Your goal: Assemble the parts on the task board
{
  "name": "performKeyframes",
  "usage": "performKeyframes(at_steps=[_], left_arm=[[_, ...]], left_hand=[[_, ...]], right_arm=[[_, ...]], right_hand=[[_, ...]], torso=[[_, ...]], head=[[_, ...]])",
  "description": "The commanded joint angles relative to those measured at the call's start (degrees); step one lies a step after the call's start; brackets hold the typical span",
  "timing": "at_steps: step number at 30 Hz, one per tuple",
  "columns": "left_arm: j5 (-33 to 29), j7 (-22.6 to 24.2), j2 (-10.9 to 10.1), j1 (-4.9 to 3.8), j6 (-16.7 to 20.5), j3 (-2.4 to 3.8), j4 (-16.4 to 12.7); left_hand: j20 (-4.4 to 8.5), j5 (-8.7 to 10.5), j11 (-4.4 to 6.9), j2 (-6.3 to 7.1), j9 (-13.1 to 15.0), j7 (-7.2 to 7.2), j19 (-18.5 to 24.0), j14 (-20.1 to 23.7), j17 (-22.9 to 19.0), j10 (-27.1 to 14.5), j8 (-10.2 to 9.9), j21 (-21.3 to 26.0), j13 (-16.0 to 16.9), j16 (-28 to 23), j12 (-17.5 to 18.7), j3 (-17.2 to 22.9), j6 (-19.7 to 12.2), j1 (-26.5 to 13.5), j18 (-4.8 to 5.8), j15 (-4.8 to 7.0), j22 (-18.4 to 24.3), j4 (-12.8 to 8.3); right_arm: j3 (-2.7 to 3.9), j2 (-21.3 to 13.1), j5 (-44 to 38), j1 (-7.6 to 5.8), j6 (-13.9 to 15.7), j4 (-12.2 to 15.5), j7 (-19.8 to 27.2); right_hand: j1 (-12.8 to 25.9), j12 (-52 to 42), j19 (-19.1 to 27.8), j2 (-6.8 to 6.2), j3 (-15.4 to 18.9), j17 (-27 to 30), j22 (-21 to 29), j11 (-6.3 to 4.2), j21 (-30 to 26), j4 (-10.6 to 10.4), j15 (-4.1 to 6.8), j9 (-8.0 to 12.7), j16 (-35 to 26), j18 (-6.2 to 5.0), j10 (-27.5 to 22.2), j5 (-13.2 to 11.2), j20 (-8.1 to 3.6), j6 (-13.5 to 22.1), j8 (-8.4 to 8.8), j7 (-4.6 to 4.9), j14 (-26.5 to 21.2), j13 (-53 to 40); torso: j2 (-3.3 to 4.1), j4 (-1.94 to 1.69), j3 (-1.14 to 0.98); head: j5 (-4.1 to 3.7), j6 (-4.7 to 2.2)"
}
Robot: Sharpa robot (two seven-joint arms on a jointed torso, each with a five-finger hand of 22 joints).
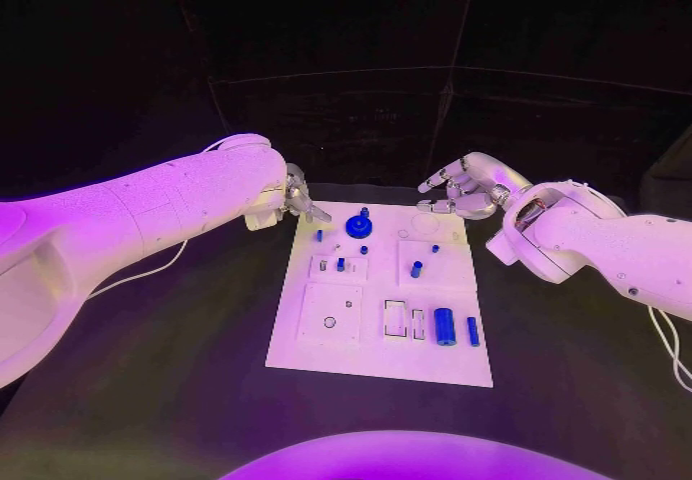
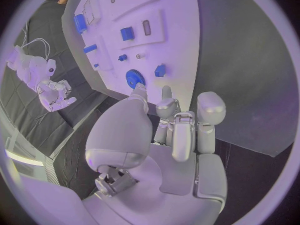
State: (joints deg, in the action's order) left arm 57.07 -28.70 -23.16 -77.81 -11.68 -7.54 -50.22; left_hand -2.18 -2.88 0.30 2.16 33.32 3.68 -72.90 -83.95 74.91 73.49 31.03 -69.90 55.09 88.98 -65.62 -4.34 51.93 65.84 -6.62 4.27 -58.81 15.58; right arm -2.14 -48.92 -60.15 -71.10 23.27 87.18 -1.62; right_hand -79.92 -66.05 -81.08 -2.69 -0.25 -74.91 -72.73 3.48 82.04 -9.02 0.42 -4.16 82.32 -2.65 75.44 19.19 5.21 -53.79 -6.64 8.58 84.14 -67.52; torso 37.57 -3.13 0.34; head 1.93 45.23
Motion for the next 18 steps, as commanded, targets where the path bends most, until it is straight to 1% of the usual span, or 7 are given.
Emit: performKeyframes(at_steps=[1,5,7,10,13,18], left_arm=[[2.0,1.1,0.6,0.11,-2.9,-0.08,1.2],[2.1,1.4,1.1,0.37,-3.3,-0.17,2.2],[2.1,1.6,1.3,0.62,-3.5,-0.20,2.7],[1.9,1.9,1.7,1.05,-3.6,-0.22,3.3],[1.8,2.2,2.1,1.43,-3.6,-0.23,3.7],[1.5,2.6,2.5,1.74,-3.7,-0.23,4.2]], left_hand=[[-0.20,0.15,0.22,-0.32,-0.1,-0.08,-0.2,-5.5,12.7,-0.1,0.2,0.1,0.1,-0.2,-0.1,-0.4,0.5,0.5,-0.09,-0.25,-0.1,0.1],[-0.18,0.15,0.30,-0.39,-0.1,-0.16,-0.3,-5.5,12.8,-0.1,0.4,0.0,0.2,-0.1,-0.2,-0.7,0.8,0.4,-0.05,-0.20,-0.3,0.2],[-0.16,0.15,0.34,-0.44,-0.1,-0.21,-0.4,-5.5,12.9,0.0,0.5,0.0,0.2,-0.1,-0.3,-0.9,0.9,0.3,-0.05,-0.17,-0.4,0.3],[-0.15,0.15,0.35,-0.47,-0.1,-0.23,-0.4,-5.5,12.9,0.0,0.5,0.0,0.3,-0.1,-0.3,-1.0,0.9,0.3,-0.04,-0.16,-0.4,0.3],[-0.15,0.15,0.36,-0.48,-0.1,-0.23,-0.4,-5.5,12.8,0.0,0.5,0.0,0.3,-0.1,-0.3,-1.0,1.0,0.3,-0.04,-0.15,-0.4,0.4],[-0.14,0.15,0.37,-0.52,-0.1,-0.25,-0.4,-5.5,12.9,0.0,0.5,0.0,0.3,-0.1,-0.3,-1.1,1.0,0.2,-0.04,-0.14,-0.4,0.4]], right_arm=[[0.03,0.1,0.1,-0.11,-0.2,0.0,0.3],[0.03,0.2,0.1,-0.11,-0.2,0.0,0.3],[0.03,0.3,0.1,-0.11,-0.2,0.0,0.3],[0.03,0.4,0.1,-0.11,-0.2,0.0,0.4],[0.03,0.5,0.1,-0.11,-0.2,-0.1,0.4],[0.03,0.6,0.1,-0.11,-0.3,-0.2,0.4]], right_hand=[[0.0,0.2,0.3,0.37,0.2,-2.6,0.0,0.08,-0.3,0.2,0.40,0.1,-0.3,-1.08,-0.4,0.1,0.14,0.0,-0.25,0.13,3.0,0.0],[0.0,0.2,0.3,0.38,0.2,-2.6,0.0,0.07,-0.3,0.2,0.40,0.1,-0.3,-1.08,-0.4,0.1,0.14,0.0,-0.25,0.13,3.0,0.0],[0.0,0.2,0.3,0.38,0.2,-2.6,0.0,0.07,-0.3,0.2,0.40,0.1,-0.3,-1.08,-0.4,0.1,0.14,0.0,-0.25,0.13,3.0,0.0],[0.0,0.2,0.3,0.38,0.2,-2.6,0.0,0.07,-0.3,0.2,0.40,0.1,-0.3,-1.08,-0.4,0.1,0.14,0.0,-0.25,0.13,3.0,0.0],[0.0,0.2,0.3,0.38,0.2,-2.6,0.0,0.07,-0.3,0.2,0.40,0.1,-0.3,-1.08,-0.4,0.1,0.14,0.0,-0.25,0.13,3.0,0.0],[0.0,0.2,0.3,0.38,0.2,-2.6,0.0,0.07,-0.3,0.2,0.40,0.1,-0.3,-1.08,-0.4,0.1,0.14,0.0,-0.25,0.13,3.0,0.0]], torso=[[0.00,0.00,-0.01],[-0.03,-0.02,-0.03],[-0.05,-0.01,-0.03],[-0.09,-0.13,0.00],[-0.13,-0.14,0.01],[-0.15,-0.15,0.01]], head=[[0.06,0.10],[0.04,0.06],[0.06,0.10],[-0.11,0.22],[-0.13,0.18],[-0.13,0.10]])
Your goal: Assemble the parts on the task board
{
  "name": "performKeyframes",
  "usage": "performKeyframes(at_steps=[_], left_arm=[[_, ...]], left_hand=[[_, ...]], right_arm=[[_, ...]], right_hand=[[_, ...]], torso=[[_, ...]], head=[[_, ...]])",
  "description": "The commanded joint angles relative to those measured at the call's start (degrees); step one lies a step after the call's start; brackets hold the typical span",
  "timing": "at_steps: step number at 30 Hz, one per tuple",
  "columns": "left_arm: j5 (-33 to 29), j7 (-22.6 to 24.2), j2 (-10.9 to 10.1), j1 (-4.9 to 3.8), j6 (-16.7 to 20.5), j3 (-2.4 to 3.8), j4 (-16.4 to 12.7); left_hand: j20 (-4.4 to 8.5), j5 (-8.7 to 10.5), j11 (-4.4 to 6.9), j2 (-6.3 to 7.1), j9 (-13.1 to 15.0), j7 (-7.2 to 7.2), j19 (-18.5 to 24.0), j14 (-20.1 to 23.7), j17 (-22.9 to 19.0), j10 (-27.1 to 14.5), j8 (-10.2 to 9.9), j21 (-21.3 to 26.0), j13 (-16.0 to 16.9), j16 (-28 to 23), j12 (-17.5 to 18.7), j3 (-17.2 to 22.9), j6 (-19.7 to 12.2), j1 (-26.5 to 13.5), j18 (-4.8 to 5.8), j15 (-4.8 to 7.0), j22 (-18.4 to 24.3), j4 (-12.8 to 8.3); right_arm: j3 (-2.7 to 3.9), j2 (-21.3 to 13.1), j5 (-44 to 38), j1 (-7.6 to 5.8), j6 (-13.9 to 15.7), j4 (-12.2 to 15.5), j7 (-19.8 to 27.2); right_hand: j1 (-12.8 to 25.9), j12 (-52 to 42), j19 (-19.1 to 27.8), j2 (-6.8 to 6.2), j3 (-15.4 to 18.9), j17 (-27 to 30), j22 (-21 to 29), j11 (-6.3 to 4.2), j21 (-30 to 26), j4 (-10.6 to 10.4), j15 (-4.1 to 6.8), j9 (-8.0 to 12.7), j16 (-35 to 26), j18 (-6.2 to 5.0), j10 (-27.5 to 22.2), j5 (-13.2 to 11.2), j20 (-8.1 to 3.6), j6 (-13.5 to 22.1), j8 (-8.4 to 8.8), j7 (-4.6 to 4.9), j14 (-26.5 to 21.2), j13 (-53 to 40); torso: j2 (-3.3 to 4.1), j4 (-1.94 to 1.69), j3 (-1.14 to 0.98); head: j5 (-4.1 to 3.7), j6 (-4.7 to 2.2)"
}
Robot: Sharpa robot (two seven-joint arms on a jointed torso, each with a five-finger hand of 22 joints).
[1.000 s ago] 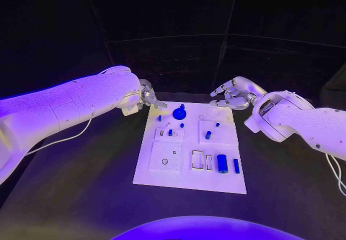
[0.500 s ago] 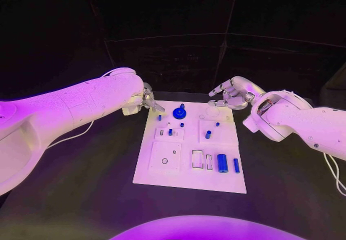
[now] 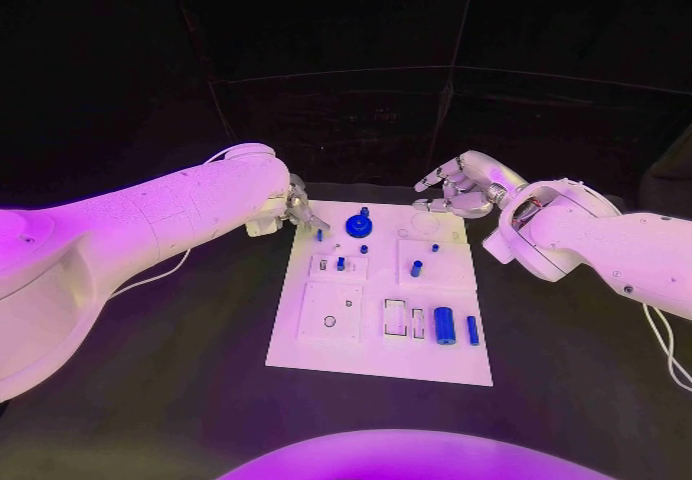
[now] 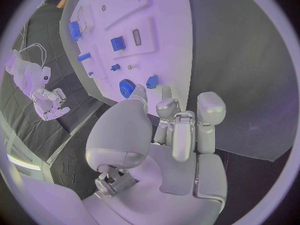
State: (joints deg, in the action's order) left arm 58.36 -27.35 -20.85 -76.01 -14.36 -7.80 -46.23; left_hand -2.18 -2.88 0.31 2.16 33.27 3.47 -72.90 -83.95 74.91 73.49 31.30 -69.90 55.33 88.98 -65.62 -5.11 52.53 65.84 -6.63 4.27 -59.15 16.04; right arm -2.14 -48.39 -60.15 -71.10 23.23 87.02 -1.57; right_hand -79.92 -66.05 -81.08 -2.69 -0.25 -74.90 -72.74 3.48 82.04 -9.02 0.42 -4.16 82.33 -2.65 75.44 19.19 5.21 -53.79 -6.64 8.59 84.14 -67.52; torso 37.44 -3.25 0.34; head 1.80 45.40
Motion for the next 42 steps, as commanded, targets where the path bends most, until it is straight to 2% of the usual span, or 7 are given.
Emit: performKeyframes(at_steps=[1,5,10,18,24,29,42], left_arm=[[0.2,1.4,0.2,-0.03,-1.2,0.04,0.2],[0.1,1.8,0.1,0.03,-1.3,0.04,0.2],[0.0,2.3,0.2,0.05,-1.1,0.04,0.2],[0.0,2.6,0.6,0.07,-1.0,0.04,0.4],[0.0,2.3,1.1,0.11,-1.0,0.05,1.0],[0.0,2.1,1.5,0.18,-1.1,0.05,1.5],[0.0,1.6,1.9,0.28,-2.0,0.06,1.9]], left_hand=[[-0.14,0.15,0.37,-0.54,-0.1,-0.04,-0.4,-5.5,12.9,0.0,0.3,-0.1,0.0,-0.1,-0.3,-0.3,0.4,0.2,-0.02,-0.14,-0.1,0.0],[-0.09,0.14,0.43,-1.08,-0.2,-0.10,-0.5,-5.5,12.9,0.0,0.3,-0.1,0.0,-0.1,-0.3,-0.3,0.4,0.9,-0.01,-0.08,-0.2,-0.3],[-0.03,0.13,0.47,-2.16,-0.3,-0.13,-0.5,-5.5,12.8,-0.1,0.3,0.0,-0.1,-0.1,-0.3,0.1,0.5,2.3,-0.02,-0.03,-0.1,-0.8],[0.01,0.11,0.48,-3.37,-0.5,-0.11,-0.6,-5.5,12.9,0.0,0.3,0.0,0.0,-0.1,-0.4,0.8,0.5,3.9,0.02,-0.02,-0.3,-1.5],[0.01,0.11,0.48,-3.46,-0.5,-0.11,-0.6,-5.6,13.0,0.0,0.3,0.0,0.0,0.0,-0.4,0.9,0.5,4.1,0.03,-0.02,-0.4,-1.6],[0.01,0.12,0.48,-3.54,-0.6,-0.10,-0.7,-5.6,13.0,0.0,0.3,-0.1,0.0,0.0,-0.5,0.9,0.5,4.1,0.05,-0.02,-0.4,-1.6],[0.01,0.12,0.47,-3.54,-0.6,-0.08,-0.7,-5.6,13.0,0.0,0.3,-0.1,0.1,0.0,-0.5,0.9,0.5,4.0,0.07,-0.02,-0.5,-1.5]], right_arm=[[0.03,0.1,0.1,-0.11,-0.2,0.0,0.3],[0.03,0.2,0.1,-0.11,-0.2,0.0,0.3],[0.03,0.3,0.1,-0.11,-0.2,0.1,0.4],[0.03,0.5,0.1,-0.11,-0.2,0.1,0.4],[0.03,0.7,0.1,-0.11,-0.2,0.1,0.4],[0.03,0.7,0.1,-0.11,-0.3,0.0,0.4],[0.03,0.8,0.1,-0.11,-0.3,-0.1,0.3]], right_hand=[[0.0,0.2,0.3,0.38,0.2,-2.6,0.0,0.07,-0.3,0.2,0.40,0.1,-0.3,-1.08,-0.4,0.1,0.14,0.0,-0.25,0.13,3.0,0.0],[0.0,0.2,0.3,0.38,0.2,-2.6,0.0,0.07,-0.3,0.2,0.40,0.1,-0.3,-1.08,-0.4,0.1,0.14,0.0,-0.25,0.13,3.0,0.0],[-0.1,0.1,0.3,0.44,0.2,-2.6,0.1,0.07,-0.3,0.3,0.41,0.1,-0.3,-1.09,-0.4,0.2,0.14,0.0,-0.27,0.13,3.0,0.0],[-0.1,0.1,0.3,0.44,0.2,-2.6,0.1,0.07,-0.3,0.3,0.41,0.1,-0.3,-1.09,-0.4,0.2,0.14,0.0,-0.27,0.13,3.0,0.0],[-0.1,0.1,0.3,0.46,0.2,-2.6,0.1,0.07,-0.3,0.3,0.41,0.1,-0.3,-1.10,-0.4,0.3,0.13,0.0,-0.28,0.13,3.0,0.0],[-0.1,0.1,0.3,0.46,0.2,-2.6,0.1,0.07,-0.3,0.3,0.41,0.1,-0.3,-1.10,-0.4,0.3,0.13,0.0,-0.28,0.13,3.0,0.0],[-0.1,0.1,0.3,0.46,0.2,-2.6,0.1,0.07,-0.3,0.3,0.41,0.1,-0.3,-1.10,-0.4,0.3,0.13,0.0,-0.28,0.13,3.0,0.0]], torso=[[0.02,-0.02,0.01],[0.07,0.06,-0.02],[0.01,-0.11,0.03],[0.05,0.01,0.01],[0.04,0.02,-0.01],[-0.01,-0.13,-0.01],[-0.02,-0.05,0.01]], head=[[-0.01,-0.11],[-0.17,-0.18],[-0.23,-0.20],[0.12,-0.03],[0.13,0.08],[0.03,0.12],[0.07,0.11]])
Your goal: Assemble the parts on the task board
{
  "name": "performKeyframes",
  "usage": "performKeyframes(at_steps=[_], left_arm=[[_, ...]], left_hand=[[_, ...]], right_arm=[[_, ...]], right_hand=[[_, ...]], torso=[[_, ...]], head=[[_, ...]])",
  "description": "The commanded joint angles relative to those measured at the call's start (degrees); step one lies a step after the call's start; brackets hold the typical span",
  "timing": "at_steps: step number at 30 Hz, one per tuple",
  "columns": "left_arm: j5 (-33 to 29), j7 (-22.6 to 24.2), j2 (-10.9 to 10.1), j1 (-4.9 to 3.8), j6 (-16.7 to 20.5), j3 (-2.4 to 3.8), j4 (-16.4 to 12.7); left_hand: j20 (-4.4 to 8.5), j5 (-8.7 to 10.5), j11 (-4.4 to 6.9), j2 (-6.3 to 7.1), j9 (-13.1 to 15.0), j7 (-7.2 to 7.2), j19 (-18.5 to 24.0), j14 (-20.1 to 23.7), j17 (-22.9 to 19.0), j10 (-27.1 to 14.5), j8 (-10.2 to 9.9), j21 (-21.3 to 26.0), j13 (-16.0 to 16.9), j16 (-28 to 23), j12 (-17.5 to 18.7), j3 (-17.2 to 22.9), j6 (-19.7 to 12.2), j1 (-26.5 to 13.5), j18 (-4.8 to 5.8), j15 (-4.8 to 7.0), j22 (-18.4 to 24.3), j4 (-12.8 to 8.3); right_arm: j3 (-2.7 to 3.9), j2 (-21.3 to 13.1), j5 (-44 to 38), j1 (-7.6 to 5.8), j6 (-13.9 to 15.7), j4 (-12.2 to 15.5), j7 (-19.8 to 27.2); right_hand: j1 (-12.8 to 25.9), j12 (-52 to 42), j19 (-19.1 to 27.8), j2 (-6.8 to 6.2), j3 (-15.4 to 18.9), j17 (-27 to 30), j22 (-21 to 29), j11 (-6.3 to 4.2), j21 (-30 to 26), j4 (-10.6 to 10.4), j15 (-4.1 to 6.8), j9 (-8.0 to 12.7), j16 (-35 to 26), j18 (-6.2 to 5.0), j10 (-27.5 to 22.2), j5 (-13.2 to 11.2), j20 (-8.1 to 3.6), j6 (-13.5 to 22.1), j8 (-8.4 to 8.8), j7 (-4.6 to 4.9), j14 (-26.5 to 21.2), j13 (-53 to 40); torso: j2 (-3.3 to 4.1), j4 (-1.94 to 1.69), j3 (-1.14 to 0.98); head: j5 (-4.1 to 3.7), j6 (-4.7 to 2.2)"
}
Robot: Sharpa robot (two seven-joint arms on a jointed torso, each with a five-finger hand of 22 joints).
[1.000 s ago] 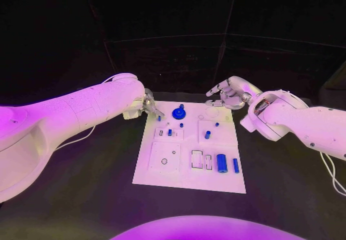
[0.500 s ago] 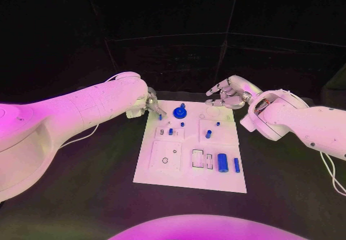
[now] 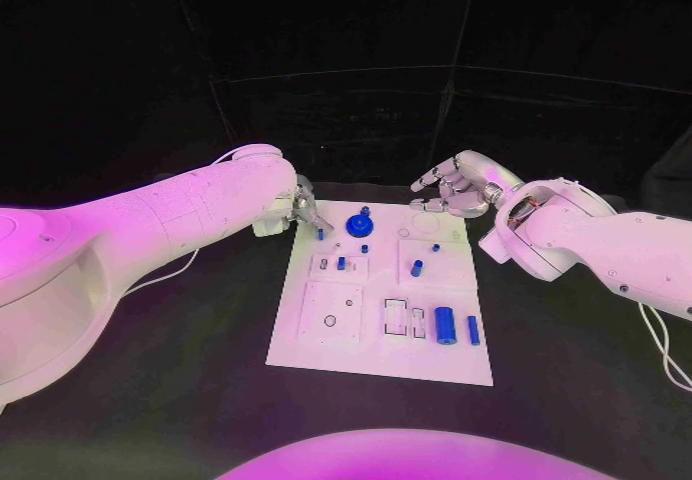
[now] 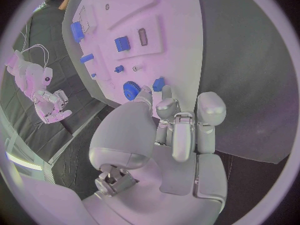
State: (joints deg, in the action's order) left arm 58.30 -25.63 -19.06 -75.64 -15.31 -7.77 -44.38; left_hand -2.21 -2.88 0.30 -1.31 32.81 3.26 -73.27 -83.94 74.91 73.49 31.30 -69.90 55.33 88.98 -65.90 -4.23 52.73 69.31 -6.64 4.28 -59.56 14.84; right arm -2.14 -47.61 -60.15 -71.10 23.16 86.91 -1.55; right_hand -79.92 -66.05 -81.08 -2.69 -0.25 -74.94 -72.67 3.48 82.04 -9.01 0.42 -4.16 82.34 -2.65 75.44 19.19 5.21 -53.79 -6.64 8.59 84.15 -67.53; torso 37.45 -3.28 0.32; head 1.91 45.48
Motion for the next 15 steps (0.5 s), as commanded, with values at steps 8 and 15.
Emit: performKeyframes(at_steps=[8,15], left_arm=[[0.1,-0.1,0.1,-0.05,-1.6,0.03,-0.1],[-0.9,0.2,0.1,-0.04,-1.4,0.03,-0.3]], left_hand=[[0.05,0.12,0.50,-0.22,-0.1,0.05,-0.5,-5.6,13.2,0.2,0.4,-0.3,0.3,0.1,-0.4,0.1,0.5,0.8,0.12,-0.02,-0.3,-0.5],[0.14,0.11,0.72,-2.19,-0.3,-0.18,-0.5,-5.6,13.3,0.3,0.5,-0.2,0.3,0.1,-0.4,1.6,0.8,2.7,0.10,0.12,-0.4,-1.5]], right_arm=[[0.03,0.2,0.1,-0.11,-0.3,0.0,0.3],[0.03,0.2,0.1,-0.11,-0.4,-0.1,0.4]], right_hand=[[-0.1,0.1,0.3,0.46,0.2,-2.6,0.1,0.08,-0.3,0.3,0.40,0.1,-0.3,-1.10,-0.4,0.3,0.13,0.0,-0.28,0.13,3.0,0.0],[-0.1,0.1,0.3,0.46,0.2,-2.6,0.1,0.08,-0.3,0.3,0.40,0.1,-0.3,-1.10,-0.4,0.3,0.13,0.0,-0.28,0.13,3.0,0.0]], torso=[[0.01,-0.06,0.01],[-0.02,-0.01,0.01]], head=[[-0.08,0.12],[-0.05,0.24]])
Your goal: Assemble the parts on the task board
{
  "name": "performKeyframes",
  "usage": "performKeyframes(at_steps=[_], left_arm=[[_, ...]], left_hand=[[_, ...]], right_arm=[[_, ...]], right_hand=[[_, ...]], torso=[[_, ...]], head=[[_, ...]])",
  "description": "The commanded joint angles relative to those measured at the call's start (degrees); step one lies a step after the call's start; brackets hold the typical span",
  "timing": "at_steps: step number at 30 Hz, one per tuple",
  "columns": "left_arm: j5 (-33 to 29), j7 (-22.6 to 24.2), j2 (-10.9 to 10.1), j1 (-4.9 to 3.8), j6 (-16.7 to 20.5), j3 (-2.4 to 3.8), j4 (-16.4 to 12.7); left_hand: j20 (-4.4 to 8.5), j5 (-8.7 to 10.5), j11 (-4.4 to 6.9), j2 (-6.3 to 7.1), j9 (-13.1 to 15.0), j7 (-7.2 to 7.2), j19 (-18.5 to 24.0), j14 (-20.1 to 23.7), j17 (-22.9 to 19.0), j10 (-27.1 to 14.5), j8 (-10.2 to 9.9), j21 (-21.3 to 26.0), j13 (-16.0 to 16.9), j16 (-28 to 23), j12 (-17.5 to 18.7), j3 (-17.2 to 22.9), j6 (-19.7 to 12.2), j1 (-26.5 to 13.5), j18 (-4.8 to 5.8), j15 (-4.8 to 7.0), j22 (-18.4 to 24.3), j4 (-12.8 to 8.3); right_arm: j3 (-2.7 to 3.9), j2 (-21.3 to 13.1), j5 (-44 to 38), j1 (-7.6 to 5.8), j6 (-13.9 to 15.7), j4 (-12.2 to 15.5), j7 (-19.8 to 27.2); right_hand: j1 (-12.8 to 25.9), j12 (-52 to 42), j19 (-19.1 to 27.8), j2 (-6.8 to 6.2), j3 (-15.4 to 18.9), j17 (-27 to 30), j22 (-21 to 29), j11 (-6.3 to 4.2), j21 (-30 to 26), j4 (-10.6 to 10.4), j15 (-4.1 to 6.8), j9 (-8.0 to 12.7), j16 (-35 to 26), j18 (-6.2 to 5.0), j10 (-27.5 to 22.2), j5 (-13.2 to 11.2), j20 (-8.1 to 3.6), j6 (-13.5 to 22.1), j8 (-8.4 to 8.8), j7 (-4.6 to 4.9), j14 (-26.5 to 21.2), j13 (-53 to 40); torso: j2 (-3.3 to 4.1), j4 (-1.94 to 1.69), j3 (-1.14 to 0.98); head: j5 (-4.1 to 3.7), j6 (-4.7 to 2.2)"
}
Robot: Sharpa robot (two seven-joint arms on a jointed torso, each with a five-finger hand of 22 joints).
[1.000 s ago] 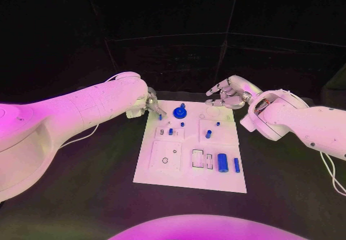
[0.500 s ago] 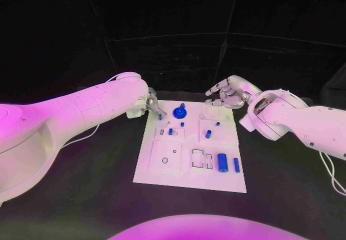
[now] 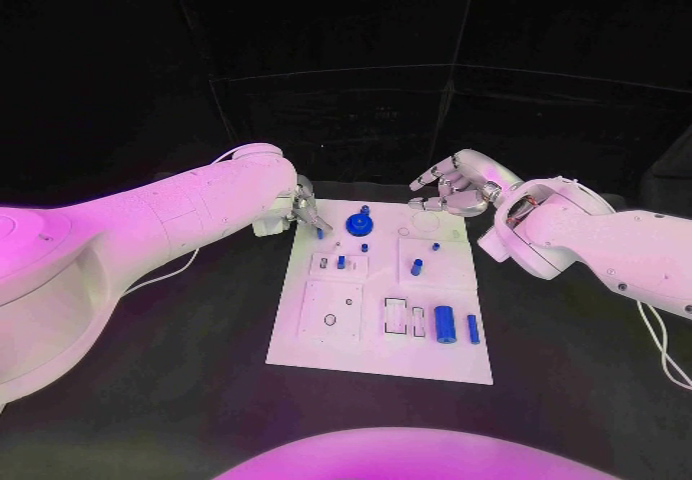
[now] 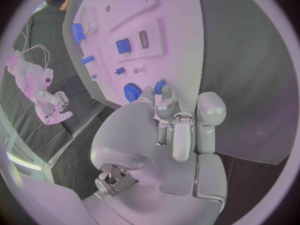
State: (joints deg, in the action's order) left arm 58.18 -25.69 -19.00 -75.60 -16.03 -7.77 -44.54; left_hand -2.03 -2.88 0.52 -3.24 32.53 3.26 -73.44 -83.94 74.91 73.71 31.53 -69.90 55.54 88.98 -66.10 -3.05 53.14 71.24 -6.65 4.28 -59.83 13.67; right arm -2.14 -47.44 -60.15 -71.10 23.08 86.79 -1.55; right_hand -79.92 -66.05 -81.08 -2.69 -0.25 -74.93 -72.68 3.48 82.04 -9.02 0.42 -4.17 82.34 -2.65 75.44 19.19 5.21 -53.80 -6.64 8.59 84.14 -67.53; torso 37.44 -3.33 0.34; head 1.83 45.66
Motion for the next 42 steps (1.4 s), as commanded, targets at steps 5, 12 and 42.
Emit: performKeyframes(at_steps=[5,12,42], left_arm=[[-1.2,0.5,0.0,-0.08,-0.2,0.04,-0.4],[-1.7,1.2,-0.1,-0.08,1.6,0.05,-0.5],[-3.2,2.3,-14.4,-1.25,10.1,-0.04,-21.6]], left_hand=[[0.15,0.09,0.83,-2.13,-0.3,-0.51,-0.4,-5.6,13.3,0.0,0.1,-0.2,0.0,0.1,-0.1,2.6,0.3,3.6,0.09,0.37,-0.1,-2.1],[0.50,0.08,1.10,-4.42,-0.9,-0.73,-0.3,-5.6,13.1,-0.3,-0.6,-0.1,-0.3,0.1,0.3,7.4,-0.5,7.7,0.10,0.69,-0.2,-5.0],[0.29,0.10,0.84,5.29,-0.1,-0.38,-0.9,-5.7,13.3,0.9,3.0,-0.3,-0.3,0.2,0.2,39.8,-1.2,-3.2,0.25,0.41,-1.5,-11.9]], right_arm=[[0.03,0.1,0.1,-0.11,-0.3,-0.1,0.4],[0.03,0.2,0.1,-0.11,-0.3,-0.4,0.4],[0.00,0.0,0.7,-0.07,-0.6,-1.1,1.0]], right_hand=[[-0.1,0.1,0.3,0.46,0.2,-2.6,0.1,0.08,-0.3,0.3,0.41,0.1,-0.3,-1.10,-0.4,0.3,0.13,0.0,-0.28,0.13,3.0,0.0],[-0.1,0.1,0.3,0.46,0.2,-2.6,0.1,0.08,-0.3,0.3,0.41,0.1,-0.3,-1.10,-0.4,0.3,0.13,0.0,-0.28,0.13,3.0,0.0],[0.0,0.0,0.3,0.72,0.2,-2.6,0.1,0.08,-0.4,0.1,0.41,0.1,-0.4,-1.09,-0.3,0.9,0.12,0.0,-0.43,0.13,3.0,0.0]], torso=[[0.02,0.01,0.01],[0.00,0.06,-0.01],[-0.18,-0.36,0.04]], head=[[-0.03,0.12],[-0.01,0.23],[0.51,0.23]])
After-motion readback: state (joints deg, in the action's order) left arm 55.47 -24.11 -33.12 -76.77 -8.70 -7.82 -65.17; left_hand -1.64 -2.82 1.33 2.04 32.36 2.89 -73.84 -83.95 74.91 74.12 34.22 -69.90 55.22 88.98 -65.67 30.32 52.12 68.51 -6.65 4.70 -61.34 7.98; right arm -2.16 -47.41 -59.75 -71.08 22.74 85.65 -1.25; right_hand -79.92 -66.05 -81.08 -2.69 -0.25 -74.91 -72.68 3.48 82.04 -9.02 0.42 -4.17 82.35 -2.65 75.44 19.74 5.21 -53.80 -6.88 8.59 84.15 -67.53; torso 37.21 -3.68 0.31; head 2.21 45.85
